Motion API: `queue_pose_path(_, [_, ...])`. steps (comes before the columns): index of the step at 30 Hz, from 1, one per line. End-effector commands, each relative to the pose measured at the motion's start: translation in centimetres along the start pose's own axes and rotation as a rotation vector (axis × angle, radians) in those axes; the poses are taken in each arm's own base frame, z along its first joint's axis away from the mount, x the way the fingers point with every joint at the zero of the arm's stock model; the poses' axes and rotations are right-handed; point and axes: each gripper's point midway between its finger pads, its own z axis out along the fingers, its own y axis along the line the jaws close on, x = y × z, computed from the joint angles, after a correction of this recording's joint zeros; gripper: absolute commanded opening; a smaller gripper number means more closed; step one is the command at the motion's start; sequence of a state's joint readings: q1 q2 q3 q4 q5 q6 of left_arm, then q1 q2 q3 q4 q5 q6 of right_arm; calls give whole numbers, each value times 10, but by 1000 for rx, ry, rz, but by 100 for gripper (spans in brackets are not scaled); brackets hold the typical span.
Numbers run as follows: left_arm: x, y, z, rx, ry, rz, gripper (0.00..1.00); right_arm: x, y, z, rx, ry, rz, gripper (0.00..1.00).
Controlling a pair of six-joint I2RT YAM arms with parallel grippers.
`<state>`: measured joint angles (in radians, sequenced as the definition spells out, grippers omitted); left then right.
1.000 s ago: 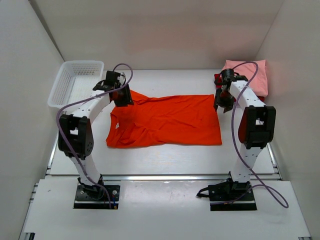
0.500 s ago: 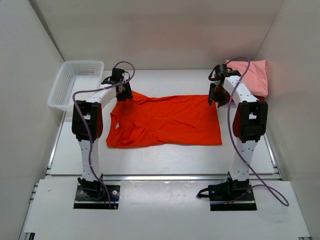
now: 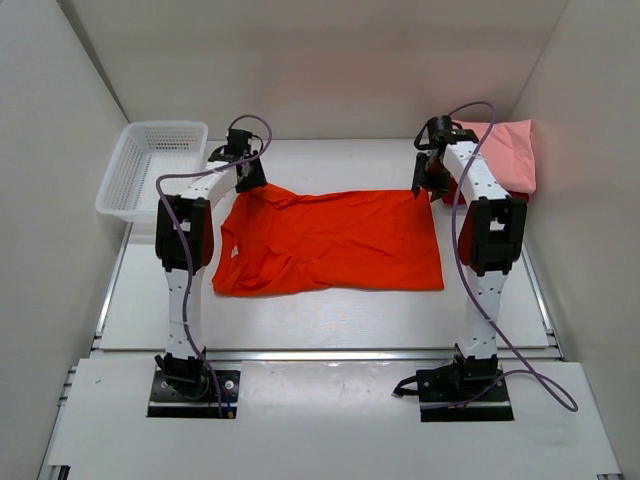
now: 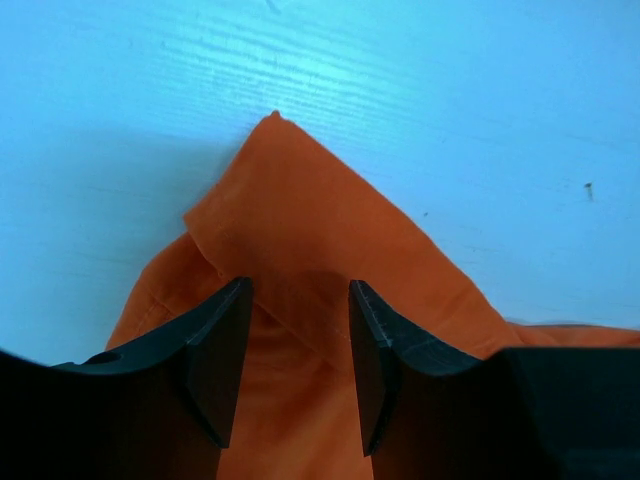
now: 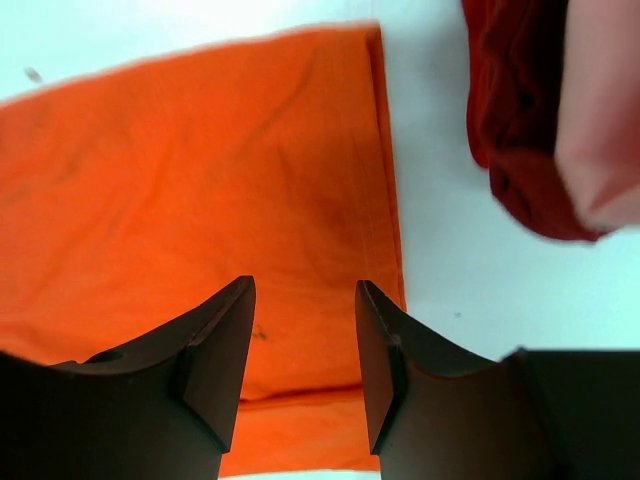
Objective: Fold and stack the t-shirts
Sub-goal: Grap the side of the flattened tshirt furthest away from the robot with both arms
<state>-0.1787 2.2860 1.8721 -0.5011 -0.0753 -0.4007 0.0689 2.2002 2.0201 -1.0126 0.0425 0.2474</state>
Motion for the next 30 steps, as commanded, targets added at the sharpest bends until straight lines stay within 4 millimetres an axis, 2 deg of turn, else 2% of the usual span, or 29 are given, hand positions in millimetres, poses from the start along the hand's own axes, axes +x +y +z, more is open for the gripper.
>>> queue_pose_path(1, [-12,-9,-16,-5,-34,11,55,-26,-2,-7,-8,-55,28,42])
queue_pose_path(4, [-9,-5,-20,-16,-42,13,58,-36,-1,-1,-3,-59,27,42])
queue_pose_path(9, [1,2,-10,-30,-13,12,57,-44,0,11,1,-46,34,42])
queue_pose_path(10, [-1,0,-11,-28,-17,13,55,-46,-5,12,14,-52,42,42])
queue_pose_path(11, [3,4,-6,-33,-2,16,49,-46,-1,12,7,-52,43,42])
queue_pose_path(13, [3,1,-3,-33,-2,18,35,-45,-2,17,13,-52,45,42])
queue_pose_path(14, [0,0,-4,-30,-6,14,24,-45,-2,18,16,-53,45,42])
queue_pose_path(15, [-2,1,-6,-30,-9,13,21,-47,-2,18,14,-60,48,42])
queue_pose_path(16, [0,2,-5,-33,-4,15,10,-47,-1,19,17,-64,53,43])
queue_pose_path(18, [-5,-3,-9,-15,-23,6,8,-49,1,22,17,-74,47,43])
queue_pose_path(20, [-11,3,-12,-23,-35,-4,2,-51,-3,24,36,-81,55,42])
queue_pose_path(21, [-12,-3,-16,-10,-37,2,0,-52,-7,26,45,-85,70,42])
queue_pose_path(28, [-24,-4,-38,19,-59,-10,0,-44,-15,42,72,-52,113,42])
queue_pose_path(29, [-17,-8,-37,37,-43,-13,0,-43,-12,44,76,-53,107,42])
queue_pose_path(30, [-19,-9,-42,44,-53,-19,0,-39,-15,48,96,-44,109,42])
